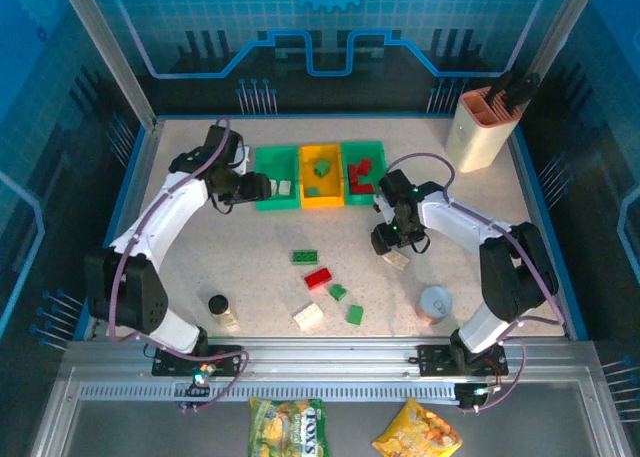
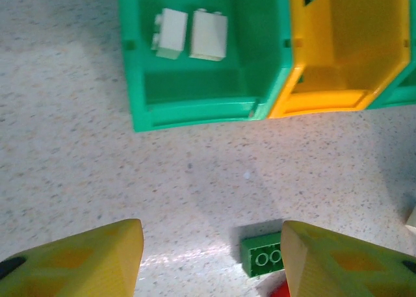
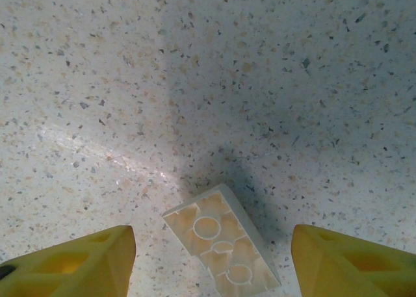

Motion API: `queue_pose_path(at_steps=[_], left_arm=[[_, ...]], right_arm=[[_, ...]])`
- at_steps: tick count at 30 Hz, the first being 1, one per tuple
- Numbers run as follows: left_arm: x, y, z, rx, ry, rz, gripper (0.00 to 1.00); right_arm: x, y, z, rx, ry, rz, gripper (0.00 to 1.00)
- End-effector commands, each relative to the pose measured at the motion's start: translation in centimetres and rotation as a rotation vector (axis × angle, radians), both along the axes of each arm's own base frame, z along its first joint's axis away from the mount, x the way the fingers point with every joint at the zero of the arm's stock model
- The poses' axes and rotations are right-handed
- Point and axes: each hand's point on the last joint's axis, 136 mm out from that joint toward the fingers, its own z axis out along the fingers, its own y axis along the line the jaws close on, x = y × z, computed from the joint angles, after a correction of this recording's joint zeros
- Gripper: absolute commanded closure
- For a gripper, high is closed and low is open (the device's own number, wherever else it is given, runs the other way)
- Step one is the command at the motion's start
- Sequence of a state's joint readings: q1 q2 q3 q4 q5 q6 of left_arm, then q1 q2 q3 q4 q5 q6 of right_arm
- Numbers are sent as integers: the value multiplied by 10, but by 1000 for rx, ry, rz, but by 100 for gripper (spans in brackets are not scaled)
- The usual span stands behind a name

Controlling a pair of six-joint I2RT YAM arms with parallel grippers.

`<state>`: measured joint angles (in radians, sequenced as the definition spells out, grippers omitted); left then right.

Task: Sort the legos into containers by color
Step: Pick up the lego from the center of the table.

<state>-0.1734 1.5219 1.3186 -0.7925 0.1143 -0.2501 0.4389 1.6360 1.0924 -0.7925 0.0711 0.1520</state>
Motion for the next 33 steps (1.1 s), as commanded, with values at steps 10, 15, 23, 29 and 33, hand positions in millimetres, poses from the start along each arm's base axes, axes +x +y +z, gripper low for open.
queue_pose_path(at_steps=[10, 15, 23, 29, 33], left_arm=[[-22, 36, -3, -20, 8, 6, 41], [-18, 37, -5, -44, -35, 9, 43], [-21, 42, -17, -22, -36, 4, 45], [-21, 42, -22, -36, -32, 5, 46], [-20, 43, -22, -40, -32, 8, 46]], right_arm=[[-25, -4, -38, -53, 139, -34, 33], [-34, -3, -42, -55, 167, -57, 34], [-47, 5, -39, -89, 180, -56, 38], [-47, 2, -41, -120, 178, -109, 44], [-47, 1, -44, -130, 178, -164, 47]])
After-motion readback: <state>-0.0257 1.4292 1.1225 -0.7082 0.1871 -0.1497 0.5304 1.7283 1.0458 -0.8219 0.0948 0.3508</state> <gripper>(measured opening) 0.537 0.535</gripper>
